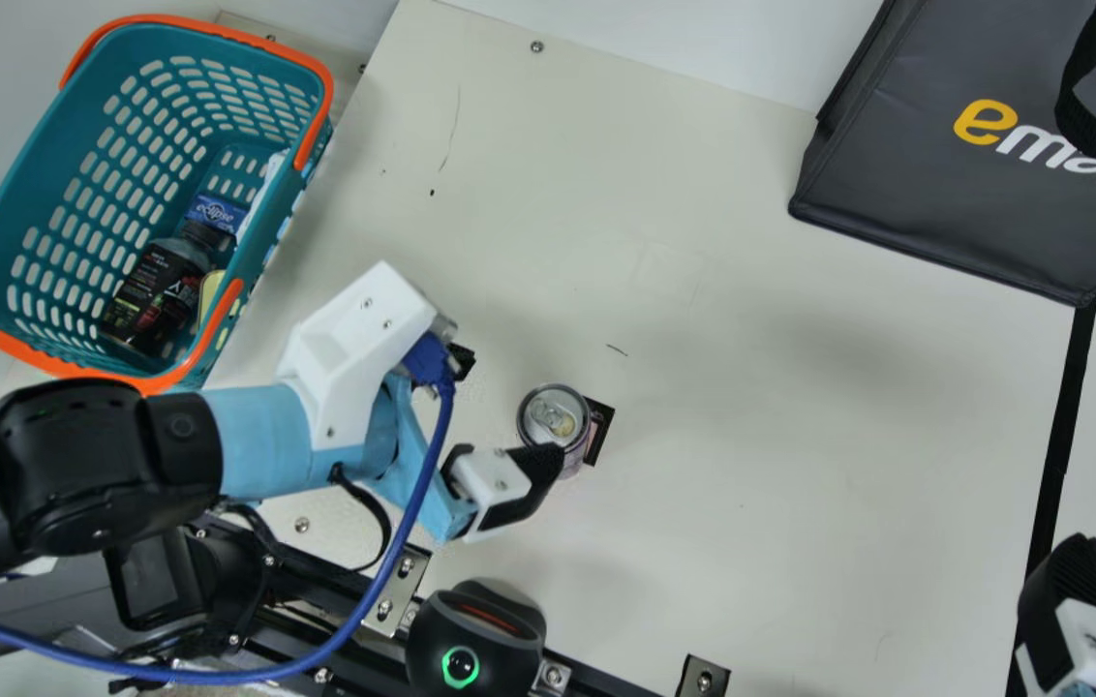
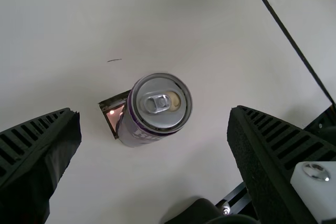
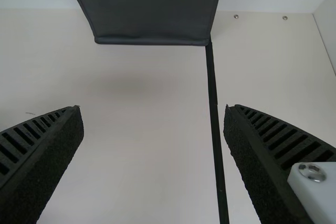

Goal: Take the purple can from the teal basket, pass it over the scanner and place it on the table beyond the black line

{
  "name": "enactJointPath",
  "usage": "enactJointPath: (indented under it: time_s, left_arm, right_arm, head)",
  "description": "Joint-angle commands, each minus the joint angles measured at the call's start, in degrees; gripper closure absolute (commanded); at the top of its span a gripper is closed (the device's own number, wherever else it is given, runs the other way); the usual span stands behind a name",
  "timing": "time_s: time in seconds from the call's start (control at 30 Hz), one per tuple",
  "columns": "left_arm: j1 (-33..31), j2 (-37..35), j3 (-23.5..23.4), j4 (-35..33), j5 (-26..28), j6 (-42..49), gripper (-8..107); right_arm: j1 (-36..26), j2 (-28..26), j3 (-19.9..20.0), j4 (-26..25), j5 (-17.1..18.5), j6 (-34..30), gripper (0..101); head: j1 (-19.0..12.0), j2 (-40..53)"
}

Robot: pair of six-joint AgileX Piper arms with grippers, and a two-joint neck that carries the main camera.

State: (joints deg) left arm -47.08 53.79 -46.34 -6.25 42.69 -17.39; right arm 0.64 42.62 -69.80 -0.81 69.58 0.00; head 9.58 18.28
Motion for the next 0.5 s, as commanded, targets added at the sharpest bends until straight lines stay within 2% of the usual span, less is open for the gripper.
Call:
enactJointPath:
  time_s: [0.0,0.47]
  left_arm:
    - [-0.2,-0.4,0.8,-0.1,-0.4,2.6,9]
    - [-3.2,0.6,8.0,1.8,-7.1,10.8,9]
  right_arm:
    - [0.0,0.0,0.0,0.0,0.0,0.0,6]
    - [0.0,0.0,0.0,0.0,0.0,0.0,6]
  head:
    - [-1.7,0.1]
    - [-1.7,0.1]
